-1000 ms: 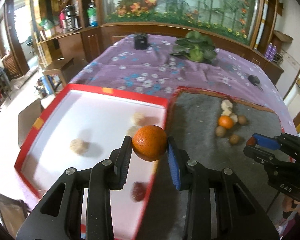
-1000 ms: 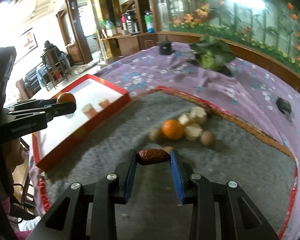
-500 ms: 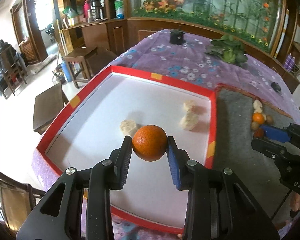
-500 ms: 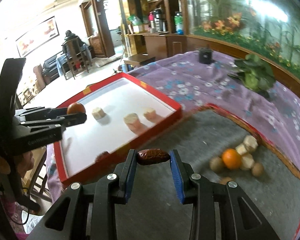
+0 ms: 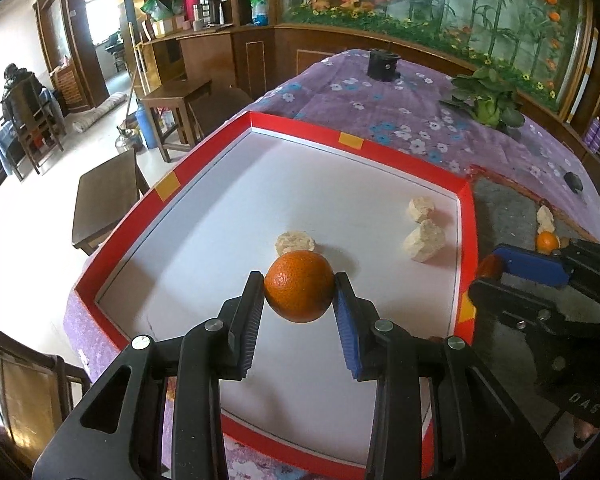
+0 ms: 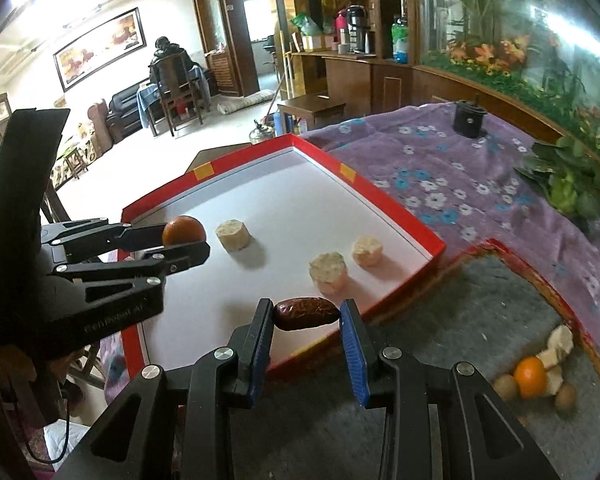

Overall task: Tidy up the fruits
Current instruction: 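Carry the orange and the date into the white tray and open both grippers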

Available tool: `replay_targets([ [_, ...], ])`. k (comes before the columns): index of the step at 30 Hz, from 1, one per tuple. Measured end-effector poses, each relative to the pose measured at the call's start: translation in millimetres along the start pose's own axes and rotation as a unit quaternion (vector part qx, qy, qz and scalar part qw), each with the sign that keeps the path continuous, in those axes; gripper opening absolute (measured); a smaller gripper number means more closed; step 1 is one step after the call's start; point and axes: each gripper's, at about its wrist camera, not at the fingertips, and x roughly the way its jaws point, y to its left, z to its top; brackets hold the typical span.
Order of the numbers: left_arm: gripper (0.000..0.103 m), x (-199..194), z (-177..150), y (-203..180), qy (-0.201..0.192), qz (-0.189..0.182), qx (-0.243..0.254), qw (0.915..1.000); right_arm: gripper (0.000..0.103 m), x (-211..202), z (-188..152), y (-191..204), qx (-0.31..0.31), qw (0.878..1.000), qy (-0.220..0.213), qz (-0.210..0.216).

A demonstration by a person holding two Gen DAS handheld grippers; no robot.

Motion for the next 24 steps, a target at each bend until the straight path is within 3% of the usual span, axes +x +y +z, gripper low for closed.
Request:
replay_targets([
  [14,0.034,10.8,-1.5,2.3,0.01,0.002,-0.001,0.9999,0.033,46.3,6.7,11.5,-0.017,0.999,0.039,0.014],
  [21,0.034,17.5,-3.0,3.3,0.025,0.012,-0.012,0.9996,0.033,53.2,3.6,6.0,-0.004,0.999,0.038,0.022],
  [24,0.035,18.4,-3.3,4.8,0.026,0.018,-0.017,0.9994,0.04,49.0,3.8,6.7,-0.008,0.999,0.031,0.023],
])
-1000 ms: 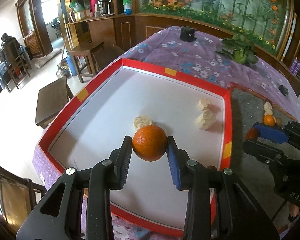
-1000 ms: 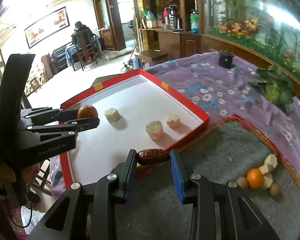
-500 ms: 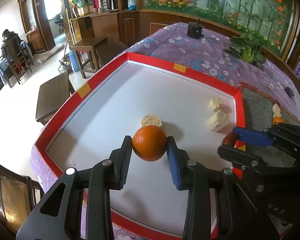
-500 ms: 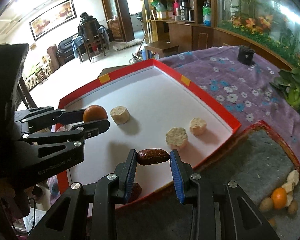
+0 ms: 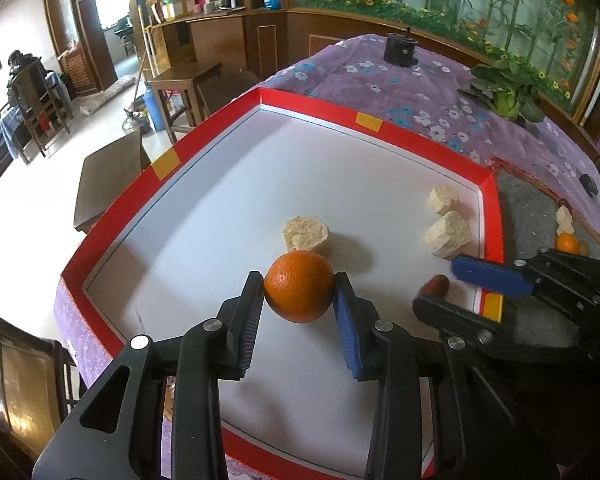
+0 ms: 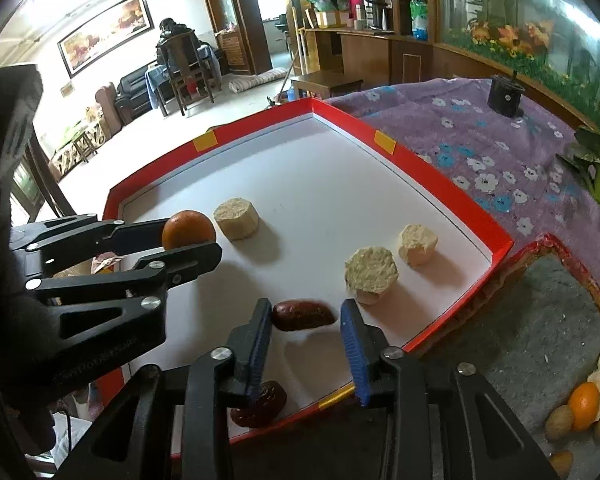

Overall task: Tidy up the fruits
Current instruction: 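Carry the orange and the date into the white tray and open both grippers, then grasp a brown round fruit with the left gripper while the right moves toward the orange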

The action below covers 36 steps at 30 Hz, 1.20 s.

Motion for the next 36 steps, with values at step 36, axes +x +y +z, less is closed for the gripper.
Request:
replay_targets([
  [36,0.061,-43.0,-5.6,-141.6,-0.037,-0.087,0.095,0.9909,0.053,-126.2,-105.8,-81.6,0.119,0.983,-0.053,-0.128],
])
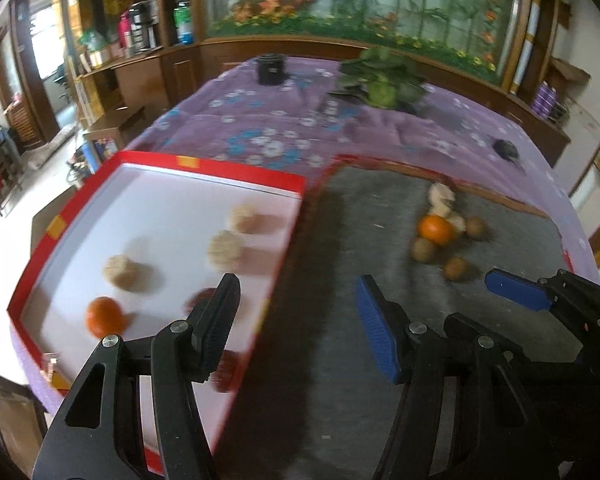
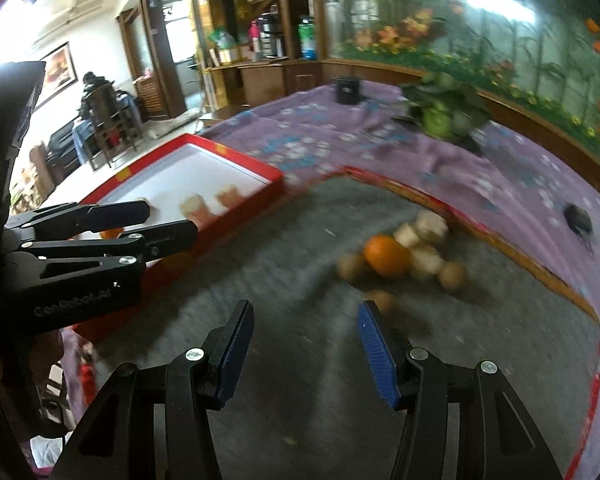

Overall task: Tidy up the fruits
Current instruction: 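Grasp a brown round fruit with the left gripper while the right moves toward the orange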

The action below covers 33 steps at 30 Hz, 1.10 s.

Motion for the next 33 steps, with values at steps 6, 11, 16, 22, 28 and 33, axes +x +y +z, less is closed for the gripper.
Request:
replay_targets([
  [6,0.061,8.5,-1.0,-33.1,0.014,-0.019,0.026,0.9994,0.053,-12.4,-20.3,-34.9,0.027,0.999,0.006,-0.023],
  [11,0.061,19.6,-1.0,-57.9,0.034,-0.042,0.038,0.9978,0.053,-18.0,-28.8,-60.2,0.056,0.998,0.001,-0.024],
  [16,0.06,29.5,2.3,-82.9,0.042,-0.069,0.051,0.9954,0.053,-23.8,-35.5,-76.1,0.07,0.997,-0.005,-0.024],
  [22,0.06,44.8,6.7,-112.1,0.044,-0.077,0.074,0.9933,0.054,-29.7,-44.8,-94.9,0.09,0.996,-0.007,-0.023],
  [28,0.037,63.1,4.0,-126.6,0.053,-0.069,0.09,0.9922,0.054,-31.9,-47.2,-107.7,0.107,0.994,-0.016,-0.009],
  [33,0.022,69.3,3.3,-119.2,0.056,-0.067,0.083,0.9927,0.054,-29.3,-47.6,-109.3,0.11,0.994,-0.013,0.0],
])
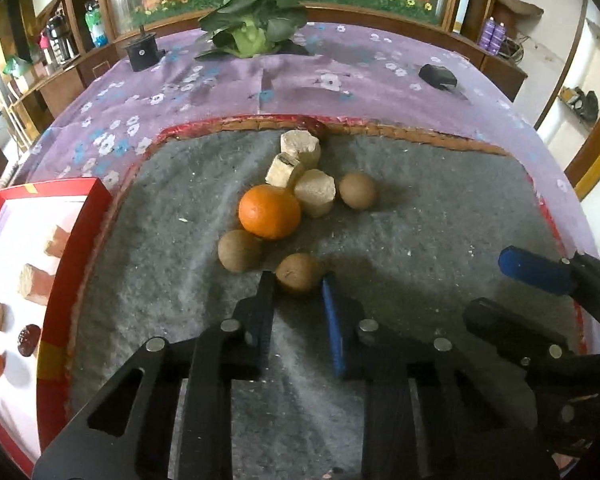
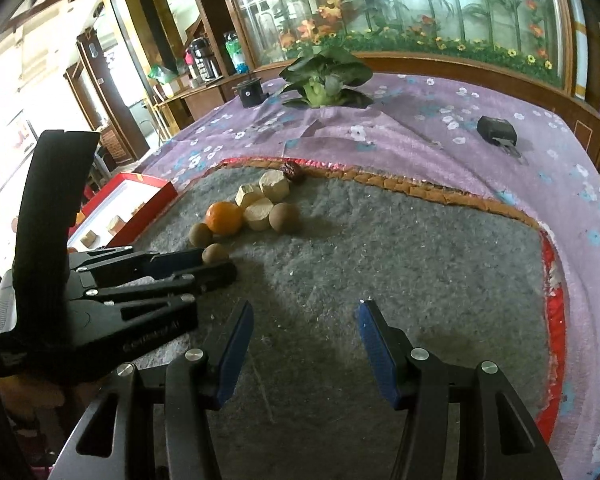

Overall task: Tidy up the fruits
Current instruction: 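Grasp a brown round fruit with the left gripper while the right moves toward the orange, then lift the brown fruit with the left gripper while the right grasps another brown round fruit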

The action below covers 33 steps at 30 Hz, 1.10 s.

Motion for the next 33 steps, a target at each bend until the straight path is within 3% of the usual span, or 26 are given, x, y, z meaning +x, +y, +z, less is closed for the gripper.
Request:
replay_targets([
  [7,0.022,-17.5,-4.3,19.8,-0.009,-0.003,-0.02,0.9998,0.054,1.9,3.8,14.6,-0.013,1.0,0.002,0.015],
  [15,0.022,-42.5,-12.2,48.1,-0.034,0.033,-0.031,0.9984,0.053,25.9,15.6,45.3,-0.022,0.998,0.015,0.057],
  [21,0.022,-49.1,-15.1,64.1,-0.046,0.048,-0.04,0.997,0.053,50.1,30.1,78.0,-0.052,0.996,0.02,0.066],
  [33,0.022,-61.8,-17.0,106.7,-0.061,0.069,-0.069,0.9934,0.033,88.4,58.6,95.9,-0.057,0.997,0.021,0.047],
])
